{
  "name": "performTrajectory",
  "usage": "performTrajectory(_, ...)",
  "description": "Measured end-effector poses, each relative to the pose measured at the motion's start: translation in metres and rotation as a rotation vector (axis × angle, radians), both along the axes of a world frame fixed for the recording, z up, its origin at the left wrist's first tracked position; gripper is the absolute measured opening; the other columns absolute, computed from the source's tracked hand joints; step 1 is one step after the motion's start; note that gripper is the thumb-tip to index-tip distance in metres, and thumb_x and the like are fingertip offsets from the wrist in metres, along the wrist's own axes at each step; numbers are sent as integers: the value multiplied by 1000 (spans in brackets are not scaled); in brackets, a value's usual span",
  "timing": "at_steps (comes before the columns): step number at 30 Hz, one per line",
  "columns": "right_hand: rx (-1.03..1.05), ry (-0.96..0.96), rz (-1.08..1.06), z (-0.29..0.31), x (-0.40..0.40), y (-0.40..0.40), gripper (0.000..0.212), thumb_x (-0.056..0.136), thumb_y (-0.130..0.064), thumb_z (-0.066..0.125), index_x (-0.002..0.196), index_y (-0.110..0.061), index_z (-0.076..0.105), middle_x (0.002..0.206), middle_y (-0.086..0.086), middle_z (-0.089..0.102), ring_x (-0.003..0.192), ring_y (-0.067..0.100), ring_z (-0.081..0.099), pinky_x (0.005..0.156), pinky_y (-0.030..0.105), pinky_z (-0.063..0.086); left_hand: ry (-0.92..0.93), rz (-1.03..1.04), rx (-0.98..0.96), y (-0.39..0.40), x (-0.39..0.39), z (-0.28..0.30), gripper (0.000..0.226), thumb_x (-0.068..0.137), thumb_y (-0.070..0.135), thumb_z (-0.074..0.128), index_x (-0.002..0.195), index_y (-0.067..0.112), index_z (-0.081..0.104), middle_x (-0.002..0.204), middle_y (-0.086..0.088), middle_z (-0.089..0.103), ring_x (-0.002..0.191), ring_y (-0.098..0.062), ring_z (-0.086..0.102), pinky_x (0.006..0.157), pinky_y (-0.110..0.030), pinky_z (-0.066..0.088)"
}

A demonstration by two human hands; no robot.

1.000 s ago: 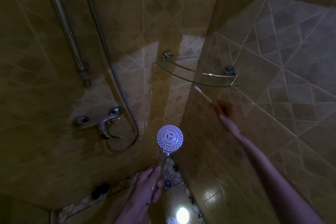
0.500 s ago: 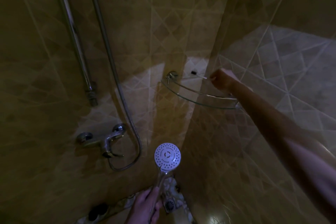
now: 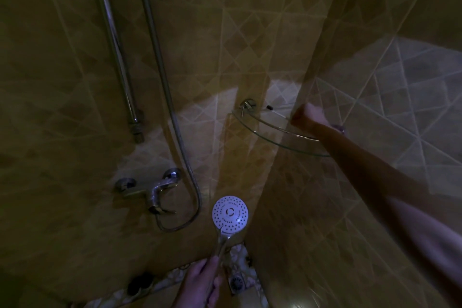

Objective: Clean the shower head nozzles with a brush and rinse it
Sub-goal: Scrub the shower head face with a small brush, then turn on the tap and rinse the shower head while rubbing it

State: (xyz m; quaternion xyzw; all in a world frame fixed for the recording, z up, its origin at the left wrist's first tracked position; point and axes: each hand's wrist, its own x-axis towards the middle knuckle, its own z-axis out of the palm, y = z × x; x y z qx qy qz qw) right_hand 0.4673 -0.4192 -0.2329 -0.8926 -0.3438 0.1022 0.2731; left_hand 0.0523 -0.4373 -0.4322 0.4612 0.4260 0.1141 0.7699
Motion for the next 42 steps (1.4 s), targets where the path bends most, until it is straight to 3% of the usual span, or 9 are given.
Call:
performTrajectory(6, -3, 133, 14, -2, 13, -5, 33, 82, -21, 72, 112, -13, 62, 105, 5, 61, 92, 17, 59, 68, 30, 46, 38, -23, 13, 4, -2, -4, 33, 92, 34, 53, 74, 7, 60, 46, -10, 44, 32, -16, 35, 39, -17, 19)
performTrajectory(10, 11, 91, 55, -5, 14, -5, 17, 84, -21, 70, 99, -17, 66, 102, 4, 62, 83, 8, 56, 61, 25, 42, -8, 21, -31, 3, -1, 2, 28, 95, 25, 49, 86, -1, 55, 44, -7, 47, 25, -15, 35, 30, -13, 24)
performTrajectory(13, 36, 91, 25, -2, 11, -10, 21, 86, -20, 68, 105, -9, 65, 87, 2, 61, 75, 9, 55, 54, 24, 43, -20, 36, -32, 2, 0, 8, 27, 96, 23, 48, 92, -3, 53, 46, -6, 49, 24, -14, 36, 30, -13, 25)
performTrajectory(16, 143, 128, -7, 9, 4, -17, 22, 90, -10, 61, 107, 3, 64, 72, 3, 55, 58, 11, 53, 34, 10, 38, -31, 79, 0, -3, -1, 13, 26, 97, 23, 46, 92, -2, 52, 48, -5, 48, 25, -14, 34, 32, -14, 22)
performTrajectory(18, 238, 152, -25, 19, -6, -27, 18, 91, -12, 61, 106, -3, 65, 71, 2, 54, 54, 10, 50, 29, 7, 32, -43, 108, -1, -6, 0, 17, 25, 97, 22, 46, 92, -1, 51, 50, -5, 49, 25, -13, 35, 33, -15, 21)
performTrajectory(21, 378, 159, 22, 29, -25, -42, 12, 90, -20, 63, 99, -12, 67, 69, -2, 55, 57, 8, 44, 34, 9, 35, -70, 156, -48, -12, 2, 22, 22, 98, 20, 44, 91, -1, 48, 52, -8, 48, 24, -14, 36, 31, -13, 24)
performTrajectory(26, 544, 133, 117, 34, -58, -58, 10, 90, -20, 63, 96, -14, 69, 75, -5, 60, 68, 7, 52, 60, 23, 39, -131, 196, -60, -29, -3, 28, 19, 98, 18, 44, 90, 1, 44, 60, -10, 50, 31, -15, 40, 32, -16, 28)
performTrajectory(31, 427, 255, 234, 21, -103, -63, 14, 96, -17, 51, 102, -18, 64, 105, 2, 60, 96, 20, 57, 87, 31, 39, -214, 325, -126, -47, -6, 32, 12, 94, 9, 47, 96, -2, 48, 61, -14, 56, 39, -19, 48, 35, -22, 38)
performTrajectory(42, 447, 510, 516, -18, -220, -43, 16, 95, -13, 52, 98, -20, 66, 93, 4, 63, 85, 16, 58, 77, 29, 48, -271, 494, -94, -44, -52, 50, 15, 90, 15, 56, 98, 3, 58, 72, -11, 66, 56, -19, 58, 49, -26, 48)
